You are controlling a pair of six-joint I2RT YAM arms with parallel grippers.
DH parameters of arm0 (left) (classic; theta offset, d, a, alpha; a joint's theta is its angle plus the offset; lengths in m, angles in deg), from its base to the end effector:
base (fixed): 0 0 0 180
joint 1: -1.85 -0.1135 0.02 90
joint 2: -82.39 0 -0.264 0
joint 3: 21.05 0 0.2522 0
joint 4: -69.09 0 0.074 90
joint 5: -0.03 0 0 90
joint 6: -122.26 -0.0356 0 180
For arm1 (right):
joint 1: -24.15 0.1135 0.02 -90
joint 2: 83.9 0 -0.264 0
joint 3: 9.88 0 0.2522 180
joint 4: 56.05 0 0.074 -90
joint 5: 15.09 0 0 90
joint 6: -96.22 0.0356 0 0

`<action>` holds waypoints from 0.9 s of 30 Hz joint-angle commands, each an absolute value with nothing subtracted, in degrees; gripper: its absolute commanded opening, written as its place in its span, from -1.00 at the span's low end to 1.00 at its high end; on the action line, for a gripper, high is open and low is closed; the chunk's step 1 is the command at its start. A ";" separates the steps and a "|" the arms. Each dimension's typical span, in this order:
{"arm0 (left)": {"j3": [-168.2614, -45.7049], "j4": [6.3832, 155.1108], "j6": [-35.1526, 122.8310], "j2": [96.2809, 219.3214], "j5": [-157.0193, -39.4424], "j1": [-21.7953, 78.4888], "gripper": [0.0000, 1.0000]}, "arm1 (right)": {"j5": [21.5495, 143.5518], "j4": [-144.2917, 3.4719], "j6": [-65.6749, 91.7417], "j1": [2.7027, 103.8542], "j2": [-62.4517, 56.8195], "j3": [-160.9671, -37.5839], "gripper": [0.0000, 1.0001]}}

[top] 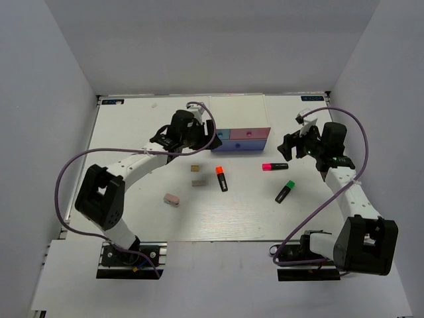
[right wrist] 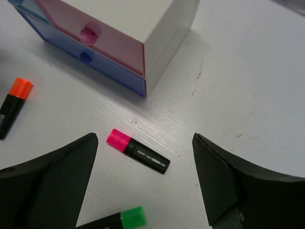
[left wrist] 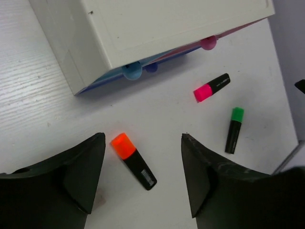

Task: Sort the stationery into containers
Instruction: Open the drawer

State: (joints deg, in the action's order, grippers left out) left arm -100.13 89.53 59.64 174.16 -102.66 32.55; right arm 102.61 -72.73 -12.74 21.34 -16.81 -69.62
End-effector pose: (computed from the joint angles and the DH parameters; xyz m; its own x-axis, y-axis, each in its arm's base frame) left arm 0.3101 -0.1932 0.2625 -0.7191 -0.0948 -0.6884 0.3666 0.7898 -0.4917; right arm 0.2642 0.0036 0.2814 -0.2610 -0.2752 -0.9253 -0.4921 0.8625 -0.1177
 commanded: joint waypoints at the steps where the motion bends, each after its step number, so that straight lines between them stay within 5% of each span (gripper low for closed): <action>1: -104.25 91.73 59.86 176.08 -97.19 34.37 0.56 | 108.73 -74.12 -11.10 20.99 -14.99 -69.61 0.70; 3: -104.86 92.34 60.38 177.22 -95.95 35.94 0.58 | 113.92 -72.55 -11.01 20.99 -16.39 -67.86 0.42; 7: -101.63 91.56 60.38 175.05 -95.33 35.95 0.58 | 120.77 -65.62 -4.96 21.77 -17.01 -63.73 -0.44; 9: -96.18 88.67 60.38 172.50 -95.33 35.95 0.58 | 125.96 -63.59 -0.39 22.65 -15.96 -62.58 -0.45; 18: -88.87 91.91 63.10 168.17 -89.45 34.72 0.24 | 124.58 -61.55 2.62 31.71 -12.62 -63.98 0.31; 23: -95.45 90.23 64.43 173.96 -90.14 35.95 -0.21 | 118.26 -63.13 3.05 33.55 -11.82 -64.69 0.28; 27: -99.76 89.62 65.04 177.23 -90.24 36.47 -0.27 | 115.78 -63.66 3.14 33.64 -12.35 -64.33 0.07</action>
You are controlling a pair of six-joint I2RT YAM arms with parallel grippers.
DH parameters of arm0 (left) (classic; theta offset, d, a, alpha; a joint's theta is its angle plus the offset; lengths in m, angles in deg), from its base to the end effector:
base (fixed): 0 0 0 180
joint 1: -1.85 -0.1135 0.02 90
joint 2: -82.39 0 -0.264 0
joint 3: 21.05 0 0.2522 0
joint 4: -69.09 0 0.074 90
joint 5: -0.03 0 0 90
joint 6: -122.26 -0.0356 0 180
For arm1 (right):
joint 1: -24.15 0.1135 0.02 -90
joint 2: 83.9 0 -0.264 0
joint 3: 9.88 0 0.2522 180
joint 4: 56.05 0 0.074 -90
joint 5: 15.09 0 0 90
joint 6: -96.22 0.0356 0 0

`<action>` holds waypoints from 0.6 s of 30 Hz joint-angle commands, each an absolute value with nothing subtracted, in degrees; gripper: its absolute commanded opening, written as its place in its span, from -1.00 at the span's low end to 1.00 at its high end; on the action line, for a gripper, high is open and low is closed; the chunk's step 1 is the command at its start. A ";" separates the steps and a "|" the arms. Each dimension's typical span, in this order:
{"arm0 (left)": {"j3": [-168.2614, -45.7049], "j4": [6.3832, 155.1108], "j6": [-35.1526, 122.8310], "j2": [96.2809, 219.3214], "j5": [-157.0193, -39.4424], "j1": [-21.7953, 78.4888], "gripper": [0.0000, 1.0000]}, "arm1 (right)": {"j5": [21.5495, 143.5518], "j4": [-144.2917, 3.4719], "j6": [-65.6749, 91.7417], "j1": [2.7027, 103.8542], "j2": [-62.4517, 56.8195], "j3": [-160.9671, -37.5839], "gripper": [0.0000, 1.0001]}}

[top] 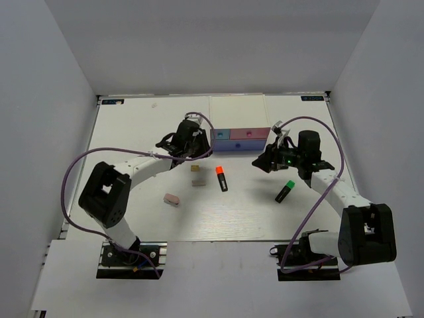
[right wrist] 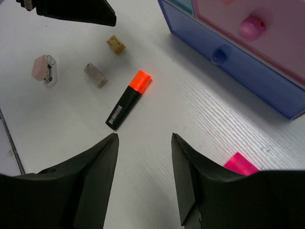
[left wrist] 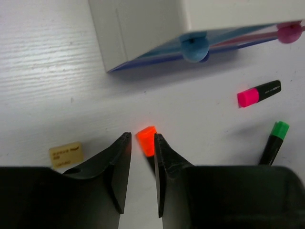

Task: Sort the stationery into containers
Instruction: Open the drawer

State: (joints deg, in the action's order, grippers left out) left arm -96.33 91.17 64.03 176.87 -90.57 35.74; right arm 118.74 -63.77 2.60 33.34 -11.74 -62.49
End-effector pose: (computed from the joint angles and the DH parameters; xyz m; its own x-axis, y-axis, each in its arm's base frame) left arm 0.2996 -0.2017 0.2214 -0.7626 -0.1220 -0.6353 0.1912 0.8957 -0.4015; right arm 0.2580 0.0667 0.2347 -0.4058 -0.1118 -0.9071 -0.7500 0.6080 0.2605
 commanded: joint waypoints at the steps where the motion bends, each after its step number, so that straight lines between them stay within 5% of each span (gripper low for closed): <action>1: -99.77 89.10 65.56 177.84 -90.23 36.48 -0.27 | 115.26 -63.84 3.06 33.56 -12.53 -63.90 0.07; 6: -103.89 88.65 66.71 180.12 -88.57 37.00 -0.05 | 113.15 -63.84 3.41 33.38 -14.55 -62.31 0.04; 18: -108.64 87.16 70.14 184.35 -84.00 39.90 -0.09 | 111.56 -63.75 3.58 33.29 -14.55 -61.87 0.04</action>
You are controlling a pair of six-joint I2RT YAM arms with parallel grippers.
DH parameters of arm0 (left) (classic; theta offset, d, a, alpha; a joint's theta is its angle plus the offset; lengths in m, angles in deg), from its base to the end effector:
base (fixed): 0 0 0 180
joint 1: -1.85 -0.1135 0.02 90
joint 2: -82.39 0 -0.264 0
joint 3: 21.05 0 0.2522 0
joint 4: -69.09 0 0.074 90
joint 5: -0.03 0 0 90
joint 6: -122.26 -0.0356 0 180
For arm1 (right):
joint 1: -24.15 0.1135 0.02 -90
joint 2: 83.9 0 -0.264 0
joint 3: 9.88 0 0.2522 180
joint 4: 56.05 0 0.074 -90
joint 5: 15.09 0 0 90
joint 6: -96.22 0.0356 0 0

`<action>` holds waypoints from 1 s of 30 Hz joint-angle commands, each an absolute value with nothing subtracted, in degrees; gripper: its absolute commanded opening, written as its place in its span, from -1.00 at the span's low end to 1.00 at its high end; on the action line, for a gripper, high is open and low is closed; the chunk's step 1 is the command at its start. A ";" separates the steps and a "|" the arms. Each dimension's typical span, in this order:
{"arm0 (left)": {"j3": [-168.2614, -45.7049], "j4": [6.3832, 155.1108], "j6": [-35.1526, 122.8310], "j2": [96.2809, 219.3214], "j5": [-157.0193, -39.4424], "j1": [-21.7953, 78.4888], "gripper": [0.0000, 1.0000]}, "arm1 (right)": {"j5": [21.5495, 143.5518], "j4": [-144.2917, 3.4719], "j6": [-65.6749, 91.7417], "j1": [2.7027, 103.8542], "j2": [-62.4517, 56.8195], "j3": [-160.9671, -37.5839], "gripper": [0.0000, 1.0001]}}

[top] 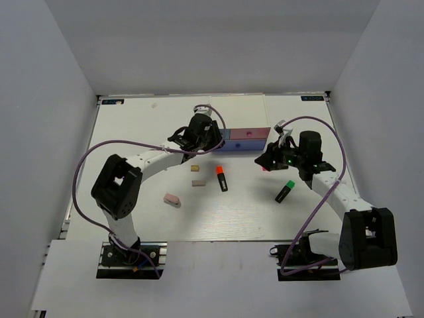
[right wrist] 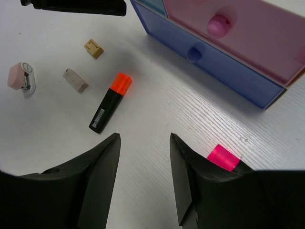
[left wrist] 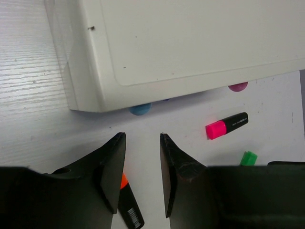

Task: Sort the stationery into containers
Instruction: Open the drawer

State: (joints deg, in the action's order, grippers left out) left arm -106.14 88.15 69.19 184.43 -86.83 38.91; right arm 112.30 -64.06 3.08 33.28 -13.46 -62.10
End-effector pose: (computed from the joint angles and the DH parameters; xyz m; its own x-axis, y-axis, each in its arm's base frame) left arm 0.3243 -0.2425 0.2338 -0.7153 -0.2116 -0.6660 0.1709 0.8712 -0.4603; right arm 0.2562 0.0631 0.2382 -0.3994 -0.1083 -0.9104 -0.6868 0.6931 0.2188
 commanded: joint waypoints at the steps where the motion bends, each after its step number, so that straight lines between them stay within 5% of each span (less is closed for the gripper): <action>1: -108.64 87.16 70.75 184.87 -83.38 40.51 -0.09 | 111.73 -63.75 3.50 33.21 -14.64 -61.79 0.04; 18: -112.95 87.68 70.76 188.65 -70.82 41.75 0.09 | 111.03 -63.84 3.14 33.12 -15.25 -60.99 0.04; 30: -115.41 87.77 71.81 191.56 -67.65 42.80 -0.12 | 110.59 -64.10 2.44 33.12 -15.52 -60.73 0.04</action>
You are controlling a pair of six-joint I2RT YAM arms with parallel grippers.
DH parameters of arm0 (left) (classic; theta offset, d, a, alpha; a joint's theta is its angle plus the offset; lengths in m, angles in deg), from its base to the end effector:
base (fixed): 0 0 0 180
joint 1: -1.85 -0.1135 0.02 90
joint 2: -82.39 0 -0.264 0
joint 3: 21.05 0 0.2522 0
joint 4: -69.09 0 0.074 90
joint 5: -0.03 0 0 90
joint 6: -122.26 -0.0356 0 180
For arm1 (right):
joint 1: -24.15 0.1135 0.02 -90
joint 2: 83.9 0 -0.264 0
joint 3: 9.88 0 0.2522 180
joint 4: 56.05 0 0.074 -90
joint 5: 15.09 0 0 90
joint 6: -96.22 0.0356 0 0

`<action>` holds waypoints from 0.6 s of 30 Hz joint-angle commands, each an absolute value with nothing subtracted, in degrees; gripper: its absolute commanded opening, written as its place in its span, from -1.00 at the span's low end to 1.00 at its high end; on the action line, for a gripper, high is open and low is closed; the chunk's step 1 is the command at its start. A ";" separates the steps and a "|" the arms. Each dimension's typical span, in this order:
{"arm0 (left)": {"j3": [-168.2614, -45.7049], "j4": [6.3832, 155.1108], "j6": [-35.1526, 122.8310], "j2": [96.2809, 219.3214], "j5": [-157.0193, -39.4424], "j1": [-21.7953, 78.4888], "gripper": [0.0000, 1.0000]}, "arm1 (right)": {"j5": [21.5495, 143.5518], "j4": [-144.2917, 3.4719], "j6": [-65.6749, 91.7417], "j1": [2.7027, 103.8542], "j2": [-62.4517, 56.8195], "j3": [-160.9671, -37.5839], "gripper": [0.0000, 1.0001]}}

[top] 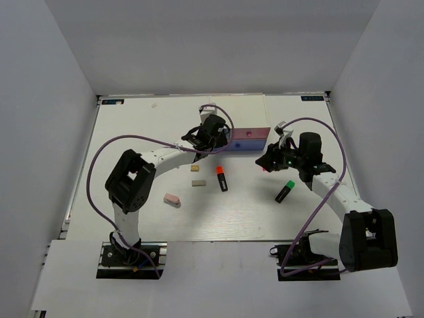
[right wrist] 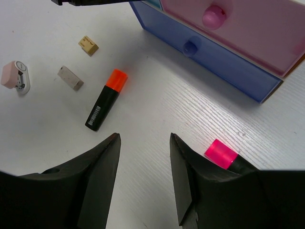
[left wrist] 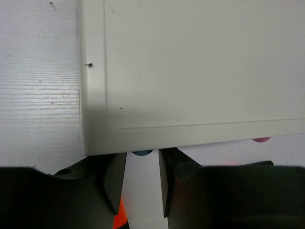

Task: Sort the stationery into containers
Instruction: Open the drawer

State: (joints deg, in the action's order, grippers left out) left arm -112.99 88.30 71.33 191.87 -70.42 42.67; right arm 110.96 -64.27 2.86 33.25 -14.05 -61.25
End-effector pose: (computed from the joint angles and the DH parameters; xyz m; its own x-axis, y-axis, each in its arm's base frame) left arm 0.3367 -0.2751 0.2220 -0.6119 -0.2563 -0.7483 0.0353 0.9362 -0.3496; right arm 0.2535 0.0618 0.2352 -0.4050 -0.1129 -0.9073 -0.6719 0.7098 0.2116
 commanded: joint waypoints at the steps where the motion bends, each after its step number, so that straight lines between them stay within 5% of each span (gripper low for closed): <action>1: -116.02 87.77 71.81 191.56 -67.65 43.33 -0.14 | 110.51 -64.10 2.53 33.20 -15.43 -60.82 0.04; 13: -116.55 89.53 71.81 191.56 -63.69 43.86 -0.32 | 110.59 -64.10 2.09 33.12 -15.43 -60.47 0.04; 15: -116.55 90.06 71.81 191.56 -63.69 43.86 -0.13 | 110.59 -64.28 2.09 33.20 -15.52 -60.47 0.04; 18: -116.55 90.06 71.81 191.56 -63.69 43.86 -0.13 | 110.59 -64.36 2.00 33.12 -15.26 -60.38 0.04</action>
